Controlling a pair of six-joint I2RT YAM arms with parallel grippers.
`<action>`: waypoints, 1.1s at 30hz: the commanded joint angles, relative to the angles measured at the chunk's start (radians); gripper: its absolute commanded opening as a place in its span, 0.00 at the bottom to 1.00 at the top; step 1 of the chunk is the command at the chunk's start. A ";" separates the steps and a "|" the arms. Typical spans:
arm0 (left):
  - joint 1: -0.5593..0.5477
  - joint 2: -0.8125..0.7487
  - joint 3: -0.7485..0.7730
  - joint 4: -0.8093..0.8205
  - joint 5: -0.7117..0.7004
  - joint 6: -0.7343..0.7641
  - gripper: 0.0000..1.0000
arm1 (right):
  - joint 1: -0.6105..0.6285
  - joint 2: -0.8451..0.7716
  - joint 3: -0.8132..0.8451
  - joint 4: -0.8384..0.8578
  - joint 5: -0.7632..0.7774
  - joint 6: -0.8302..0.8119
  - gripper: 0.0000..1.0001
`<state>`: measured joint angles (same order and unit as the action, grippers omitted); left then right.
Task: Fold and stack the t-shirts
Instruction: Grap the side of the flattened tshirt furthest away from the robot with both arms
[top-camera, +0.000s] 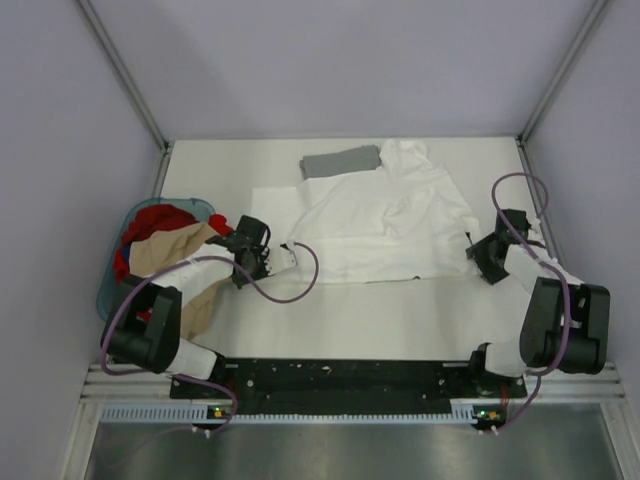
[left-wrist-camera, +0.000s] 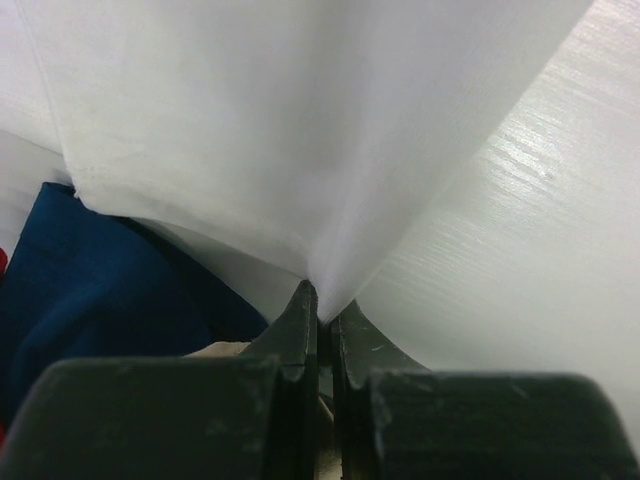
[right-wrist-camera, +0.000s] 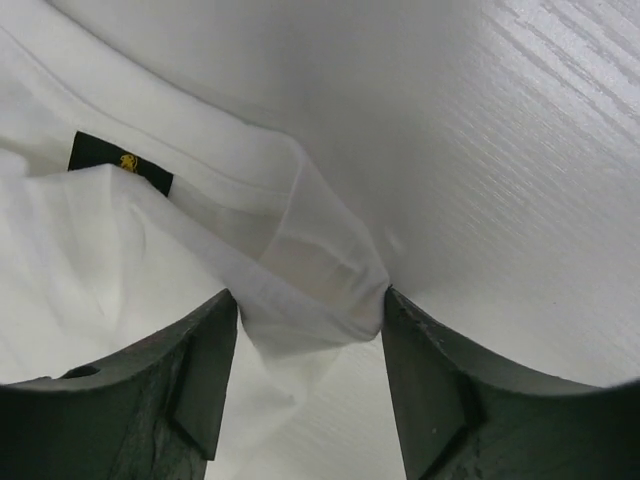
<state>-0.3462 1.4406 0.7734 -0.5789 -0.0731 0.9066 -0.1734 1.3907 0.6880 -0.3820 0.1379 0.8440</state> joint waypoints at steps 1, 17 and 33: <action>0.000 -0.034 0.001 -0.010 -0.024 -0.009 0.00 | -0.038 0.056 -0.016 0.043 0.043 0.014 0.55; 0.004 -0.065 0.228 -0.044 -0.171 -0.092 0.00 | -0.057 -0.094 0.243 -0.012 0.152 -0.264 0.00; 0.012 -0.032 0.627 0.001 -0.373 0.023 0.00 | -0.057 -0.091 0.761 -0.155 0.092 -0.421 0.00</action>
<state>-0.3538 1.4158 1.3033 -0.6037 -0.2825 0.8719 -0.2111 1.2827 1.2900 -0.5465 0.1596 0.4892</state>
